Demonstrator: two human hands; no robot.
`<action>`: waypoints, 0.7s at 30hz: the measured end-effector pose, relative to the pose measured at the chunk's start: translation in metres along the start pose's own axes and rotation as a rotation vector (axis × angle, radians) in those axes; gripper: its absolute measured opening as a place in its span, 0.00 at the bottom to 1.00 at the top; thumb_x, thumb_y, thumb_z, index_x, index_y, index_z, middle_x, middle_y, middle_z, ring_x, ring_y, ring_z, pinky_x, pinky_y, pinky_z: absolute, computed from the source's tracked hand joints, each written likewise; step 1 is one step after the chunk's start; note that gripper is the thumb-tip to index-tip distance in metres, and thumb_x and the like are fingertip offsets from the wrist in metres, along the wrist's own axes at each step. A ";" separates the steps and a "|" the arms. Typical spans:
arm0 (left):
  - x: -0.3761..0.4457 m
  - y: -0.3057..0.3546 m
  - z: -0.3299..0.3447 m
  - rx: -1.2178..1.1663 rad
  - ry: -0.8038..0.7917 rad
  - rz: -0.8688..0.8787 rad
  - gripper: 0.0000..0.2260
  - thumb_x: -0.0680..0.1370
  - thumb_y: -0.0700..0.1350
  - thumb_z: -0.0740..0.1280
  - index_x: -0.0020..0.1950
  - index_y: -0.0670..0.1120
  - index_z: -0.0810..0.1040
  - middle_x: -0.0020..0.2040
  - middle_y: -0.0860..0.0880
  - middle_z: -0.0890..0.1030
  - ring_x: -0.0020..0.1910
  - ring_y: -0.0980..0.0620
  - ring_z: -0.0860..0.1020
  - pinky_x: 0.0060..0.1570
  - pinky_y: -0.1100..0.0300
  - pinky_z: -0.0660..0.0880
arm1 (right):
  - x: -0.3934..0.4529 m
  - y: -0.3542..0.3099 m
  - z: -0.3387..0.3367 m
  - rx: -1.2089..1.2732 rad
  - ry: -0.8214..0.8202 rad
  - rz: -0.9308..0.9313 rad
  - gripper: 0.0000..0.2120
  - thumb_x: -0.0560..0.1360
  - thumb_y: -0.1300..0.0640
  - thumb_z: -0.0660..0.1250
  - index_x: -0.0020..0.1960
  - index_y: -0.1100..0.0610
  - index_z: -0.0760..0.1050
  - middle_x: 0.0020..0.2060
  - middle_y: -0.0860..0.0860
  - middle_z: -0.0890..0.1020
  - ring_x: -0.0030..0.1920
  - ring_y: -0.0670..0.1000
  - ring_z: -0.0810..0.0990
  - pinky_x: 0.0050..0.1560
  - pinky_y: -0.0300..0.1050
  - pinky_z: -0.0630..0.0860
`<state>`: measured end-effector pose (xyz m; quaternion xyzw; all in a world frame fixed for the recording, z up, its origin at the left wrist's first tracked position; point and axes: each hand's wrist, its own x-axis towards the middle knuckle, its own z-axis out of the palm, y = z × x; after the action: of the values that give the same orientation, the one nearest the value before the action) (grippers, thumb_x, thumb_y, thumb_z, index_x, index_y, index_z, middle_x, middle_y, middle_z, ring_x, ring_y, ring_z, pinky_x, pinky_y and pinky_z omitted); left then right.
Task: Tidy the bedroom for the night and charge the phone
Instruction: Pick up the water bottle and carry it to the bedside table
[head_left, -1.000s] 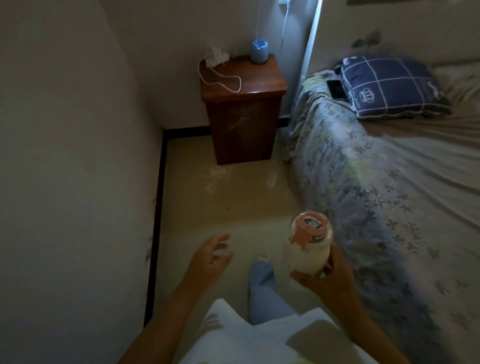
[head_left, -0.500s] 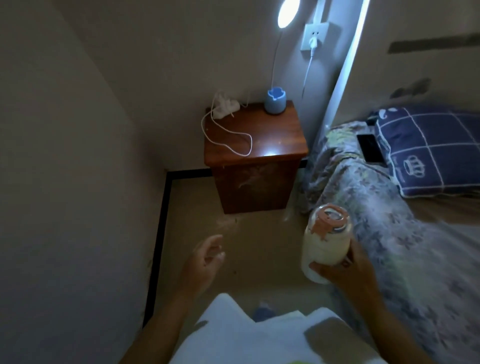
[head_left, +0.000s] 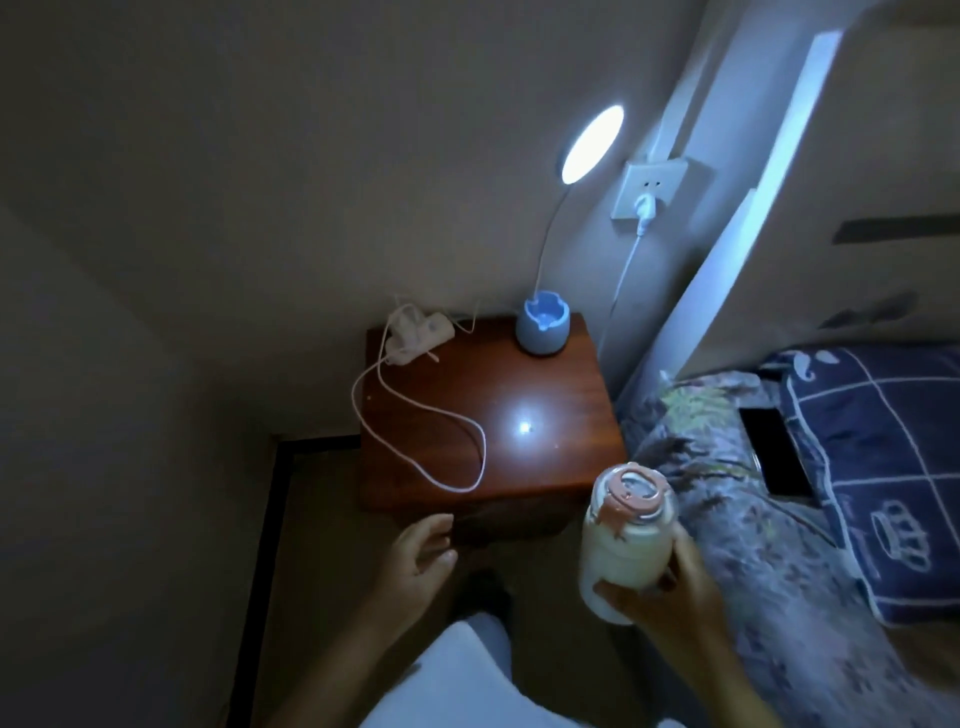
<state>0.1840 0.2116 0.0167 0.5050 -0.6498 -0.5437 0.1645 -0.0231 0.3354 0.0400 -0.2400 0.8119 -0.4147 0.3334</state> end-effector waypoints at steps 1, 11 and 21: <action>0.024 0.006 -0.006 0.001 0.003 -0.004 0.16 0.74 0.31 0.62 0.60 0.40 0.70 0.58 0.43 0.73 0.50 0.58 0.74 0.42 0.81 0.71 | 0.018 -0.012 0.006 0.010 -0.008 0.010 0.35 0.53 0.71 0.78 0.52 0.48 0.70 0.43 0.52 0.80 0.45 0.57 0.79 0.46 0.52 0.76; 0.213 0.056 -0.032 -0.015 0.057 0.002 0.17 0.74 0.33 0.62 0.62 0.41 0.69 0.58 0.48 0.72 0.55 0.54 0.72 0.42 0.83 0.69 | 0.181 -0.097 0.063 -0.030 -0.140 -0.029 0.36 0.48 0.52 0.77 0.51 0.38 0.65 0.50 0.50 0.79 0.51 0.54 0.78 0.53 0.53 0.77; 0.261 -0.013 0.017 0.199 0.201 -0.138 0.16 0.72 0.36 0.66 0.60 0.40 0.72 0.64 0.39 0.73 0.67 0.41 0.66 0.63 0.60 0.59 | 0.298 -0.079 0.143 -0.014 -0.363 -0.145 0.35 0.56 0.69 0.77 0.53 0.51 0.62 0.49 0.49 0.73 0.49 0.49 0.73 0.39 0.17 0.67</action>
<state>0.0635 0.0038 -0.0885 0.6140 -0.6448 -0.4333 0.1401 -0.1056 0.0207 -0.0585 -0.3711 0.7219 -0.3821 0.4418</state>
